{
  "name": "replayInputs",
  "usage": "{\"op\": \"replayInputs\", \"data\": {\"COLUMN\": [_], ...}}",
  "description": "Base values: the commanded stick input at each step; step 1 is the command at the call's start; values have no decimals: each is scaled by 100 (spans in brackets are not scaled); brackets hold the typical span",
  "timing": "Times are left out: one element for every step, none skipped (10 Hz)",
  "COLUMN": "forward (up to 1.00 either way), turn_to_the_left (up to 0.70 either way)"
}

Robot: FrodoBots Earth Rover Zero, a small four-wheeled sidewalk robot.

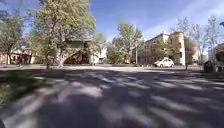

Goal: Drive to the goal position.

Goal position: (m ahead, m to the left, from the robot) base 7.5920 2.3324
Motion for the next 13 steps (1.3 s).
{"op": "replayInputs", "data": {"forward": [0, 0, 0, 0, 0, 0, 0, 0, 0, 8, 62, 85, 85], "turn_to_the_left": [0, 0, 0, 0, 0, 0, 0, 0, 0, 0, 0, 0, 0]}}
